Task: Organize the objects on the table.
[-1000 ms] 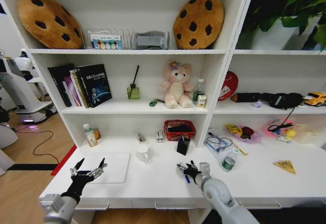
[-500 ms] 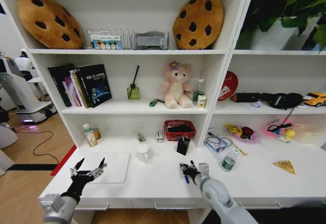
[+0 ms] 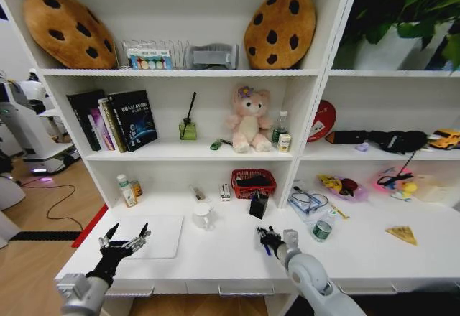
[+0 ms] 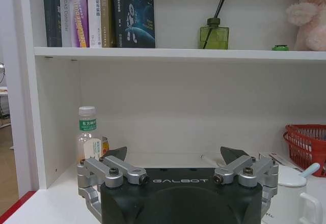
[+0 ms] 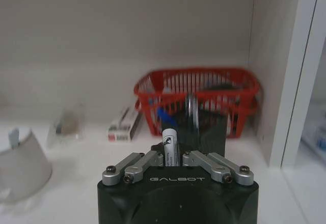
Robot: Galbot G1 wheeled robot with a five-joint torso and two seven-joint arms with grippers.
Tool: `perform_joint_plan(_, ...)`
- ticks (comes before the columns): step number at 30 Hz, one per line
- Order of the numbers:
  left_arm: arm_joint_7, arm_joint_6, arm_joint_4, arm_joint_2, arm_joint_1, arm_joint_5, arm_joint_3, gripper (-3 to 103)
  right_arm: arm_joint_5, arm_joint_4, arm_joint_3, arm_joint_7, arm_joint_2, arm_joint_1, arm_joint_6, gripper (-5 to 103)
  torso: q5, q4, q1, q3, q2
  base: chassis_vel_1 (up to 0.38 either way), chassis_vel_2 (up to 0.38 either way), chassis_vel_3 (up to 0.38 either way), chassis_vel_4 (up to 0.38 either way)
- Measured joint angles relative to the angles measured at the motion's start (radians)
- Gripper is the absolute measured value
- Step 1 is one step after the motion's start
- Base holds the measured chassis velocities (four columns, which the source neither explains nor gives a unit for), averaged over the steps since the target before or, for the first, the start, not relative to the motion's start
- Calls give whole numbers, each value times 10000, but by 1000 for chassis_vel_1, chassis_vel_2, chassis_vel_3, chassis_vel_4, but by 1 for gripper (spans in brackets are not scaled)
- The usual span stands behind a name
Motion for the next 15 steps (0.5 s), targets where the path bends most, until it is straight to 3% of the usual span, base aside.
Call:
perform_joint_plan(3,0,0,0,0,0,0,0,100,-590,-487,81,-356,-44,1200,928,12,0,3,1,0,0,0,0,0,0)
perform_joint_plan(15,0,0,0,0,0,0,0,100,-973,-3314,-677,-790,516,3775,1752,12,-1,2,1,-1,-1,0,0,0,0)
